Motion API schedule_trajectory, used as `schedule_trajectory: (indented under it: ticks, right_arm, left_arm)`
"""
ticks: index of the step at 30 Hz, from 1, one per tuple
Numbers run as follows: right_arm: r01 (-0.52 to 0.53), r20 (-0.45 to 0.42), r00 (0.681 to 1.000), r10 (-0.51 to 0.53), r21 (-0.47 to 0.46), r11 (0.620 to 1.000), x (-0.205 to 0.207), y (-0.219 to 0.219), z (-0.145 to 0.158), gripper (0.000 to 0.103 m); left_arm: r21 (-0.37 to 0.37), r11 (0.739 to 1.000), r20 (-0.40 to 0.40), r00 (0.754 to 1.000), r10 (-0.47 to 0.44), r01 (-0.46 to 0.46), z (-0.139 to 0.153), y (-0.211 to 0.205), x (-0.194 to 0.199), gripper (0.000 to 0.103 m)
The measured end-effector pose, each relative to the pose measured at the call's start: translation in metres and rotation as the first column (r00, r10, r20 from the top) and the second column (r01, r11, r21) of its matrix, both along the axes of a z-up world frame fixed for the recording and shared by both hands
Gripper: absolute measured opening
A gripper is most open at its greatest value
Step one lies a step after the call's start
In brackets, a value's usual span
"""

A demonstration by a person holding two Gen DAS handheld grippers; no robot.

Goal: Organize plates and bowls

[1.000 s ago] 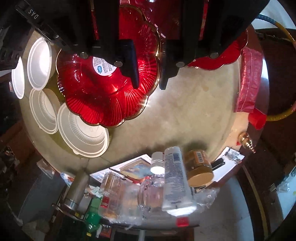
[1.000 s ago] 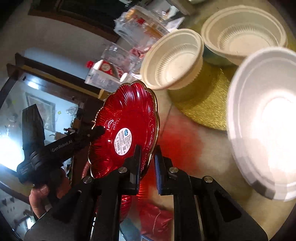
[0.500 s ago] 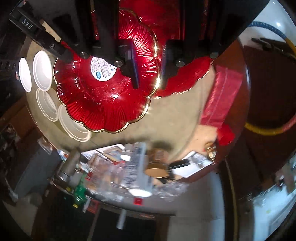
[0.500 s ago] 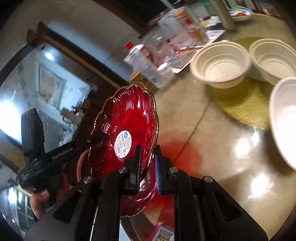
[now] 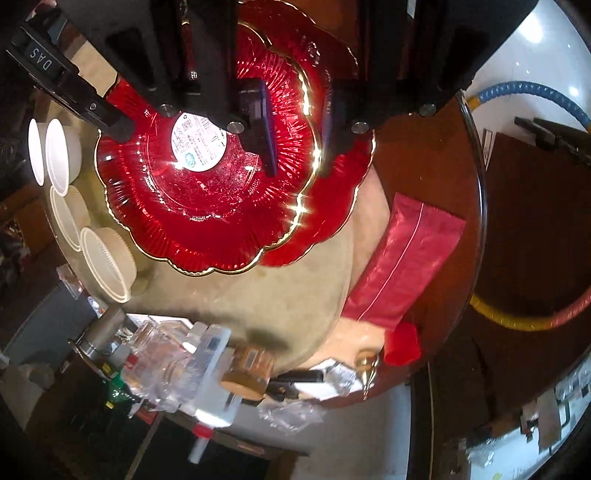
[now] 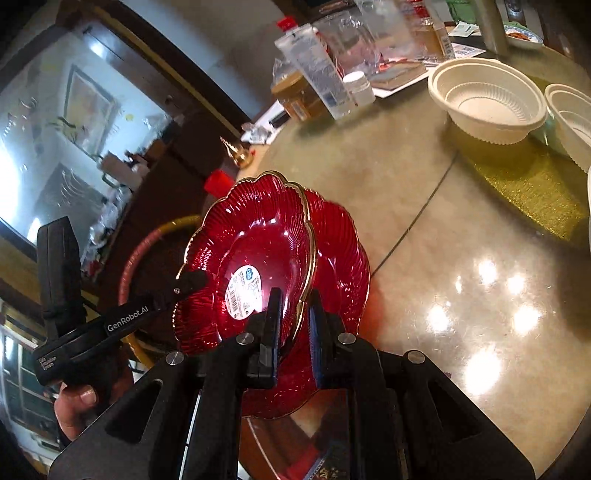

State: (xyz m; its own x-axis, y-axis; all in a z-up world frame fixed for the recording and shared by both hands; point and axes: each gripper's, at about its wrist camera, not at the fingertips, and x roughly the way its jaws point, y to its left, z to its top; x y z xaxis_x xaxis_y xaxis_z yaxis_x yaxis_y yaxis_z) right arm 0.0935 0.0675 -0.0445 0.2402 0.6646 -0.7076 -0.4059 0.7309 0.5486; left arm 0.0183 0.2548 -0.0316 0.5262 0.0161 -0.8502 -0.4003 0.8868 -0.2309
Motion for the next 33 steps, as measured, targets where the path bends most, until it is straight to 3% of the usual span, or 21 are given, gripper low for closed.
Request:
schedule_trajectory:
  ticks: [12, 21, 26, 33]
  right_arm:
    - [-0.022, -0.023, 1.000, 0.019, -0.118, 0.993, 0.008, 0.016, -0.015, 0.013]
    - [-0.032, -0.018, 0.999, 0.030, -0.142, 0.989, 0.007, 0.021, -0.014, 0.013]
    - [-0.029, -0.034, 0.999, 0.023, -0.162, 0.986, 0.008, 0.023, -0.013, 0.014]
    - [-0.045, -0.034, 0.999, 0.039, -0.188, 0.981, 0.008, 0.026, -0.012, 0.015]
  left_arm:
    - [0.022, 1.000, -0.062, 0.998, -0.008, 0.009, -0.018, 0.001, 0.000, 0.021]
    - [0.048, 0.999, -0.074, 0.997, -0.003, 0.007, -0.017, -0.001, 0.002, 0.022]
    - [0.103, 0.994, -0.093, 0.995, -0.017, 0.027, -0.018, -0.009, 0.005, 0.024]
    - [0.106, 0.994, -0.101, 0.995, -0.012, 0.023, -0.019, -0.009, 0.007, 0.025]
